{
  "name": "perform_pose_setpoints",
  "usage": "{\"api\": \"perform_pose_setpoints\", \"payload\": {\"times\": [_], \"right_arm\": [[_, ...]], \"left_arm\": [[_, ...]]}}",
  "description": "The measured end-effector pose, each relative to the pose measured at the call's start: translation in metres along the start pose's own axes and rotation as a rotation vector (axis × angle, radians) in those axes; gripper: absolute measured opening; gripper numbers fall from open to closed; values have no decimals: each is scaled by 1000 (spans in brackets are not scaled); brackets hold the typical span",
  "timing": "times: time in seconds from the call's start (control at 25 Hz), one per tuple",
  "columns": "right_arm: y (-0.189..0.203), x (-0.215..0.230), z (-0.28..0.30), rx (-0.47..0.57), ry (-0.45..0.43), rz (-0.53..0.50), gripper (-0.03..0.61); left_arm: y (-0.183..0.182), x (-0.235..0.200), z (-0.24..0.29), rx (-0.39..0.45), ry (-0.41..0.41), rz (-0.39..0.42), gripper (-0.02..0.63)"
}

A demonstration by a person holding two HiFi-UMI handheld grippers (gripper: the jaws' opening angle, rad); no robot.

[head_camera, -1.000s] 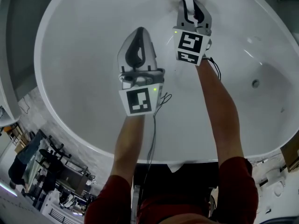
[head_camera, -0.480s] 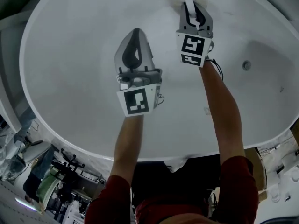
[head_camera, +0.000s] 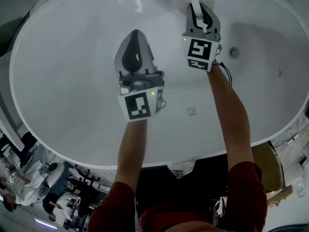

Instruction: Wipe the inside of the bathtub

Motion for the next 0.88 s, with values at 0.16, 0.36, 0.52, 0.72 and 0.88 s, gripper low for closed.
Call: {"api": "perform_pose_setpoints", "payload": {"times": [0.16, 0.36, 0.52, 0.72, 0.88], "right_arm": [[21, 60, -17, -8, 59, 5, 92], [56, 155, -57, -21, 123, -2, 92], [71, 195, -54, -47, 194, 8, 92], [93, 250, -72, -75, 235, -24, 92], [97, 261, -80, -79, 266, -23, 92]], "left_arm": [[8, 55, 18, -8, 52, 0, 15], [21, 144, 28, -15, 103, -4, 15], [33, 160, 49, -23, 128, -9, 15], [46, 201, 67, -28, 160, -22, 15], [51, 221, 74, -29, 182, -27, 15]]}}
Point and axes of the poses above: the fingertips, and each gripper's own axes: z forward along the fingers, x to its right, y out of its underside, the point moved 10 cm from there along -z, backward along the fingers, and after that the axes turned 13 degrees about x, right-handed, at the moved point
